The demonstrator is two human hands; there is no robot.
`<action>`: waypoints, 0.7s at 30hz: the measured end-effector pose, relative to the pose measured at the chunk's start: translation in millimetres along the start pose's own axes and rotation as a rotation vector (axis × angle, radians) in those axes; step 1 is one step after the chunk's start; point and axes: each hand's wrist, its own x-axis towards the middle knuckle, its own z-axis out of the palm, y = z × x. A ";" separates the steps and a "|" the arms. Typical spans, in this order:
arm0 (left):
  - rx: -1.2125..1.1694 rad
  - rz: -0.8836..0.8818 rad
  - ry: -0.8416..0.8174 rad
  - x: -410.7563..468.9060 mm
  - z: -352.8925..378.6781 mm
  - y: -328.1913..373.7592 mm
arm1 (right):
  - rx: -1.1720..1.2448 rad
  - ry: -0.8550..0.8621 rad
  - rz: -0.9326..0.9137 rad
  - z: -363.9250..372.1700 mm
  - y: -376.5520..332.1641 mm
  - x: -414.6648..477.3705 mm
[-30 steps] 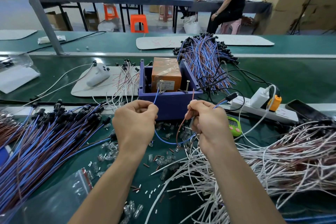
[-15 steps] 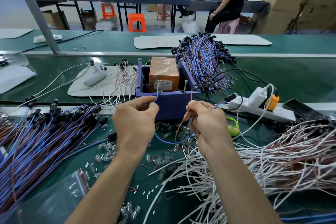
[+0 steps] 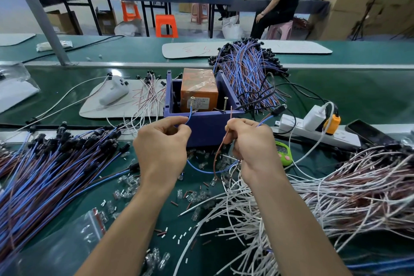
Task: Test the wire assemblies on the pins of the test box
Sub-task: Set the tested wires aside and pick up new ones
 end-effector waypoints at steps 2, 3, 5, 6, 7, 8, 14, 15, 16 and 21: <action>-0.003 -0.001 -0.002 -0.3 -0.6 -0.7 | -0.028 0.012 0.002 1.7 -1.0 1.6; -0.002 -0.003 -0.003 -0.5 -0.5 -0.4 | -0.043 0.020 0.001 2.4 -1.3 2.7; -0.002 -0.009 -0.001 -0.5 0.5 0.5 | -0.069 0.027 0.000 4.8 -1.2 4.9; -0.003 -0.011 0.001 -0.3 1.0 0.9 | -0.082 0.027 0.000 6.5 -1.0 6.0; -0.003 -0.012 0.001 -0.1 1.4 1.2 | -0.095 0.026 0.000 8.0 -1.0 7.0; -0.005 -0.013 -0.001 -0.1 1.5 1.3 | -0.109 0.021 0.001 9.3 -0.6 7.9; 0.005 -0.008 -0.003 0.6 0.1 1.9 | -0.153 -0.005 -0.002 8.6 0.4 9.7; 0.003 -0.011 -0.005 0.7 0.0 1.9 | -0.157 -0.009 -0.007 7.7 0.2 9.7; -0.002 -0.016 -0.007 0.8 0.0 1.7 | -0.158 -0.015 -0.011 6.9 0.1 9.6; 0.006 -0.041 -0.008 1.8 -0.1 1.4 | -0.161 -0.021 -0.025 2.7 -0.2 8.3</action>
